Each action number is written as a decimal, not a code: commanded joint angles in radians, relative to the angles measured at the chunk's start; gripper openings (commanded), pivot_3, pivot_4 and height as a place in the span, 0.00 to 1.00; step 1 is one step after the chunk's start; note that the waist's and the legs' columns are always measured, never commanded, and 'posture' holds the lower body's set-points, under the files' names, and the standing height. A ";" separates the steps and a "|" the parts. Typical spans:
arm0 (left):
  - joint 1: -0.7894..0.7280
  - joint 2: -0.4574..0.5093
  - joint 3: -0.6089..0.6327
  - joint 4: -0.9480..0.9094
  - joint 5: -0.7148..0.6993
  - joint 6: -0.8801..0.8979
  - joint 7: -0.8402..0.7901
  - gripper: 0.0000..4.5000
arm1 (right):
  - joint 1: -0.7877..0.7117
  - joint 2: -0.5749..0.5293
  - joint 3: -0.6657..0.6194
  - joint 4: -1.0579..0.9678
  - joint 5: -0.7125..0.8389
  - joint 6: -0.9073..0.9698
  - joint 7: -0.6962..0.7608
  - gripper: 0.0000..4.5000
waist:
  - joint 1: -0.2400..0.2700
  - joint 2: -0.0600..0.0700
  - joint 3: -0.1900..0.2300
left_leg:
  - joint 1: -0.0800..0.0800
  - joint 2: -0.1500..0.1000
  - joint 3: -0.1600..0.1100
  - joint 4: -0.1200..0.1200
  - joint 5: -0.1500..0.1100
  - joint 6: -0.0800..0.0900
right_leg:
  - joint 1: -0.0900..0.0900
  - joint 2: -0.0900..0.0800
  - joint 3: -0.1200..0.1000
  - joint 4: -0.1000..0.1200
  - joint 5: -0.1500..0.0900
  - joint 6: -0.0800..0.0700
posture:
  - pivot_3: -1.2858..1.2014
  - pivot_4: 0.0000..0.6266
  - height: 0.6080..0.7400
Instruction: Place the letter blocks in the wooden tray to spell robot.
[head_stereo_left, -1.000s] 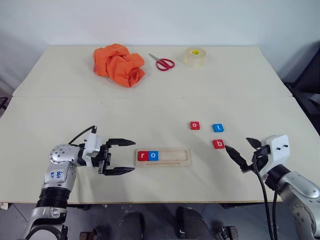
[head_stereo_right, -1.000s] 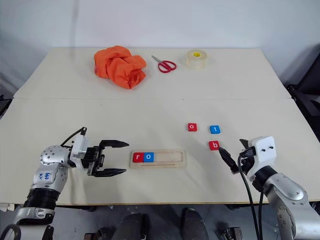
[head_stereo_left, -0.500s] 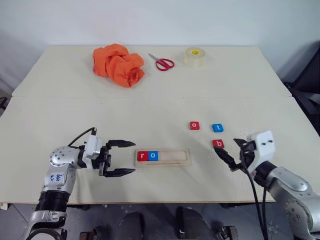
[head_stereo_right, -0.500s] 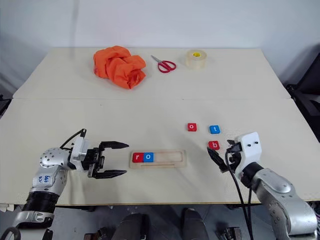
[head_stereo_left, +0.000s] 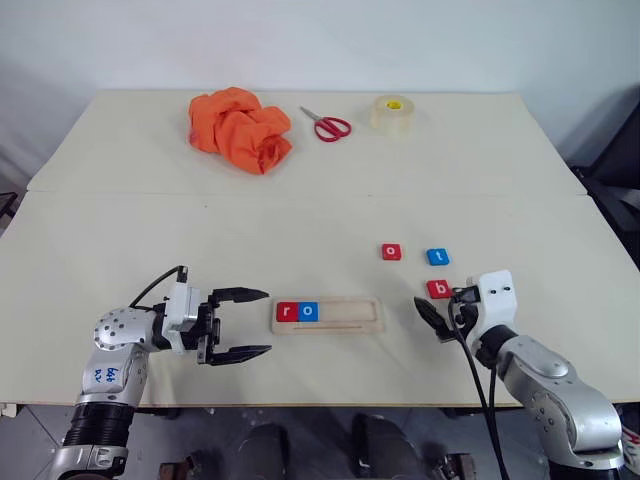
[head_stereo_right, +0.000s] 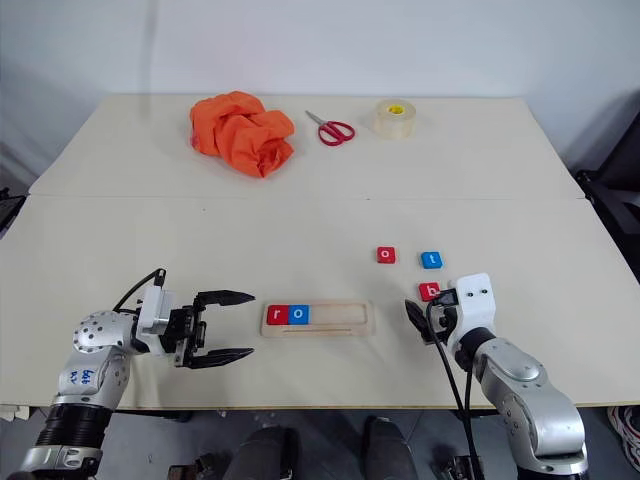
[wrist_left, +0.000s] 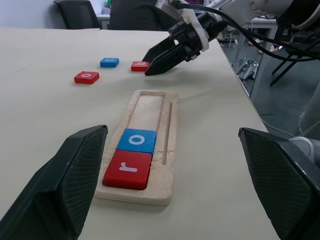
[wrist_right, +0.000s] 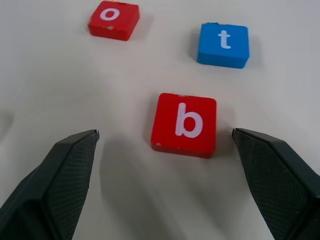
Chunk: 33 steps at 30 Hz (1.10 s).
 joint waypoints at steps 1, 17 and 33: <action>0.005 0.000 0.011 -0.039 -0.028 0.001 0.009 1.00 | 0.000 0.024 -0.006 0.026 -0.021 -0.016 -0.021 0.87 | 0.000 -0.001 0.000 | 0.000 0.000 0.000 0.000 0.000 0.000 | 0.000 0.000 0.000 0.000 0.000 0.000 | 0.52 0.24 1.00; -0.044 0.047 0.043 0.078 -0.032 -0.029 -0.059 1.00 | 0.051 0.094 -0.045 -0.214 0.027 0.093 -0.099 0.33 | -0.001 -0.002 -0.001 | 0.000 0.001 0.000 -0.001 0.000 0.000 | -0.001 0.001 0.000 0.000 -0.001 -0.001 | 0.52 0.24 1.00; -0.084 0.059 0.036 0.196 -0.008 -0.115 -0.116 1.00 | 0.170 0.232 -0.051 -0.423 0.073 0.269 -0.236 0.40 | -0.002 -0.002 -0.001 | -0.001 0.001 -0.001 -0.003 -0.001 0.000 | -0.001 0.000 -0.001 -0.003 -0.001 -0.002 | 0.52 0.24 1.00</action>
